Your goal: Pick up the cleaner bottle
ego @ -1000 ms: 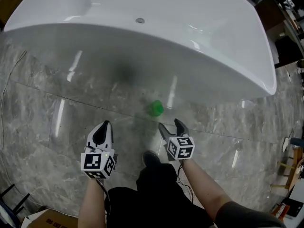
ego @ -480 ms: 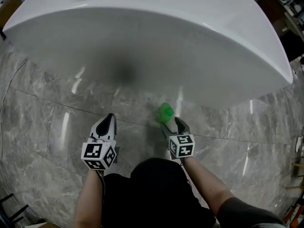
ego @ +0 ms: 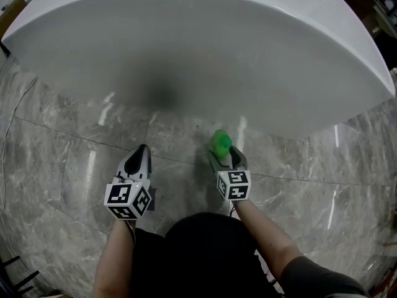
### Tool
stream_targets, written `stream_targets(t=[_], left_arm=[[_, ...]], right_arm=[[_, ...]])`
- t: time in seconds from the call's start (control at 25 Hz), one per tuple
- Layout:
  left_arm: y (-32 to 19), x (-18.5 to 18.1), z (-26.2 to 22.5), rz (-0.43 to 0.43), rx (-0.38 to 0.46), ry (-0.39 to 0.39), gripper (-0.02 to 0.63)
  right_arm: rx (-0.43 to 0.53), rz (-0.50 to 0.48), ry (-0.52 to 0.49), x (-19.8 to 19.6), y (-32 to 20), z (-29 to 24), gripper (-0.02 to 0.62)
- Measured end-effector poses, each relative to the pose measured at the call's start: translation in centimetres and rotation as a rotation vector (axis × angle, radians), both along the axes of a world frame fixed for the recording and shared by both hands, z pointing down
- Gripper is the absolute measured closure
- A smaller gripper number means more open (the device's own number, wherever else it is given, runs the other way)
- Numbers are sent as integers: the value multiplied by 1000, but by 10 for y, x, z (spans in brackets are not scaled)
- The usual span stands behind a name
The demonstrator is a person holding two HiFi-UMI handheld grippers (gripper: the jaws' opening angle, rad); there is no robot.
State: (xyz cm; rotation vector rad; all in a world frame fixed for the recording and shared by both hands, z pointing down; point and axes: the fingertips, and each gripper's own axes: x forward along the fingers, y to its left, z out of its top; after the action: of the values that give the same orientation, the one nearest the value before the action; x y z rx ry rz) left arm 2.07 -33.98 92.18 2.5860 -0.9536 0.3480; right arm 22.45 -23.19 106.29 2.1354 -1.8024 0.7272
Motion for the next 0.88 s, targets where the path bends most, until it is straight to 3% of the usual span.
stream_targets(t=[0.48,0.88], left_arm=[[1,13,6,37,16,-38,588],[4,1,11,3,12,-43,588]], right_arm=[[14,-12,27,4,-30,20,278],[6,12,58,2,-41,33,281]])
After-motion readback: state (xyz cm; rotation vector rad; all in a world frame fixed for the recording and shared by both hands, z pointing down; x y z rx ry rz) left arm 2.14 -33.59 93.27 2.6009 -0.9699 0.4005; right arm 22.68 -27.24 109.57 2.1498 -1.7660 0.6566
